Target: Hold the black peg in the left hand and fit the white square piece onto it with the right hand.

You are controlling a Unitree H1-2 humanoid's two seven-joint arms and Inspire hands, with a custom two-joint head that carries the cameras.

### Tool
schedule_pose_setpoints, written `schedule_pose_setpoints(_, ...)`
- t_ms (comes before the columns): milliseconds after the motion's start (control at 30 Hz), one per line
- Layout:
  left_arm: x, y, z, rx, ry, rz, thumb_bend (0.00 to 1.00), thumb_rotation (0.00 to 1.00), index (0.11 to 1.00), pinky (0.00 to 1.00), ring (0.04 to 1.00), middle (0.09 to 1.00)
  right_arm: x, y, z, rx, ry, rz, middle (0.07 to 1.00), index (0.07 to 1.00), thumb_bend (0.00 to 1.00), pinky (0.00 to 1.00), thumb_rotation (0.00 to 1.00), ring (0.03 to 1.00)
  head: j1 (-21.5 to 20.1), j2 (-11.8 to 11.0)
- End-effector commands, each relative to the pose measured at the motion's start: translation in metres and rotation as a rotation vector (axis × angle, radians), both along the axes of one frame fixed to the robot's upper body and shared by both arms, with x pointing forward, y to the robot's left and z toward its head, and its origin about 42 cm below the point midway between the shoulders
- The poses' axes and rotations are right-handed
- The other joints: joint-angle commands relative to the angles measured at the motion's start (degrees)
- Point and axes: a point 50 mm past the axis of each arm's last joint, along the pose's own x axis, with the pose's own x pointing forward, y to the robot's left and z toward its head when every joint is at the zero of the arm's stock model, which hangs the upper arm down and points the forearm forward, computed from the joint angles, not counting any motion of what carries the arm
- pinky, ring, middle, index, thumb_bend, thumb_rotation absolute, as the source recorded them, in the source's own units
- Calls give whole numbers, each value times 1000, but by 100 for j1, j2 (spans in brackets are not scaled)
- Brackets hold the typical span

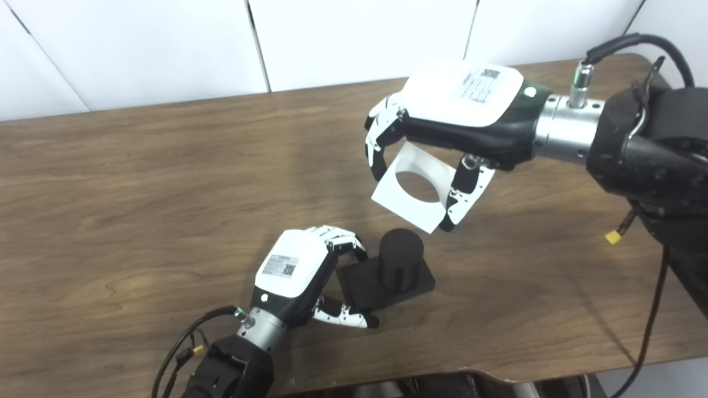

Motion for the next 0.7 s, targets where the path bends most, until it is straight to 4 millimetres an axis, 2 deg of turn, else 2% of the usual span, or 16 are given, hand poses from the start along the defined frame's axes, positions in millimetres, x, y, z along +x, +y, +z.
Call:
schedule_pose_setpoints(0, -1, 4, -9, 67, 28, 43, 514, 46, 487, 744, 760, 733, -3, 2, 5, 6, -56, 3, 714, 481, 524, 732, 131, 816, 58, -65)
schedule_pose_setpoints(133, -3, 2, -10, 105, 34, 64, 513, 48, 488, 750, 767, 735, -5, 6, -6, 6, -28, 13, 718, 481, 524, 737, 130, 823, 108, -149)
schedule_pose_setpoints(400, -4, -1, -6, 125, 38, 84, 512, 49, 488, 752, 769, 736, 1, 9, -28, -10, 3, 4, 746, 483, 524, 782, 130, 860, 80, -113)
schedule_pose_setpoints(667, -4, -2, -4, 139, 45, 97, 513, 49, 488, 750, 771, 734, 9, 13, -51, -50, 6, -2, 743, 483, 524, 805, 132, 854, 58, -100)
